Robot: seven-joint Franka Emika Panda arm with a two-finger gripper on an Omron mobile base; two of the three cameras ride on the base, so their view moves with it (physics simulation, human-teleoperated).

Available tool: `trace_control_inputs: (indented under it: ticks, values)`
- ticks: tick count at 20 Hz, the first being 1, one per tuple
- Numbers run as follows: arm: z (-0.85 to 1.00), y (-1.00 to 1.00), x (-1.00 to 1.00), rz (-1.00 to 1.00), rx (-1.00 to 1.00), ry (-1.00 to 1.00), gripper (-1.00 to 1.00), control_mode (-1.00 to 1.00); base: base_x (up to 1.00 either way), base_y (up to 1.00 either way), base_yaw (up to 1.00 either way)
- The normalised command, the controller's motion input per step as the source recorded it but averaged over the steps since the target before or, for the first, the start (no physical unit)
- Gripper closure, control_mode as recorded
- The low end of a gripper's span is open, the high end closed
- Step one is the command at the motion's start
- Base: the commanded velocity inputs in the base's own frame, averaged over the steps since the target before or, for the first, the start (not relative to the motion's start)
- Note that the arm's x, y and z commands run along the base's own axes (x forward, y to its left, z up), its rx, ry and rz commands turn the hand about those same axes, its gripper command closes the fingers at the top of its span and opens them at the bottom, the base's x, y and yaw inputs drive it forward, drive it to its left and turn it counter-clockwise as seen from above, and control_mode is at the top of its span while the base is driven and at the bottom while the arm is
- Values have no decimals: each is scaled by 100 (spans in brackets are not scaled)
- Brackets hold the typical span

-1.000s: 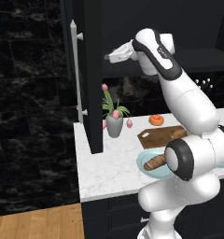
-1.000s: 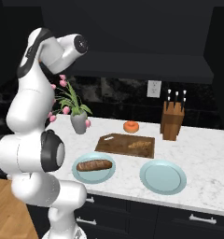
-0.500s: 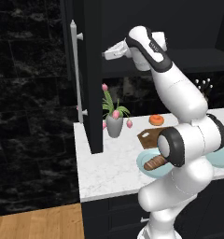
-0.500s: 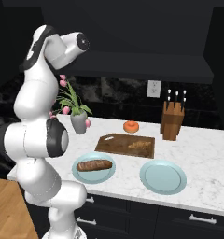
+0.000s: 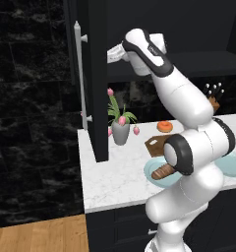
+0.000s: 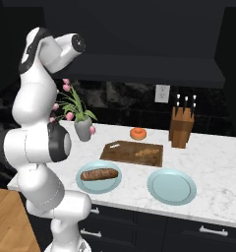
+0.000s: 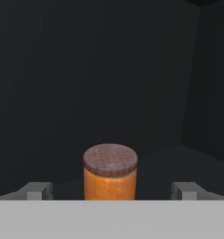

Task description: From the different types of pastries on the counter, select a croissant and place it on the cutting board. Then retrieve a jar of jam from the cabinet and place it alongside the croissant on the cutting board.

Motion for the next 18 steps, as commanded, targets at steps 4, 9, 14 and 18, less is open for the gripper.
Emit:
trace_control_inputs:
  ticks: [4,9,14,18]
  values:
    - [-31,0,0,0,0,0,-100,-100,0,0,0]
    - [-15,0,10,0,0,0,-100,-100,0,0,0]
    - [-1,1,24,0,0,0,-100,-100,0,0,0]
    - [0,18,4,0,0,0,-100,-100,0,0,0]
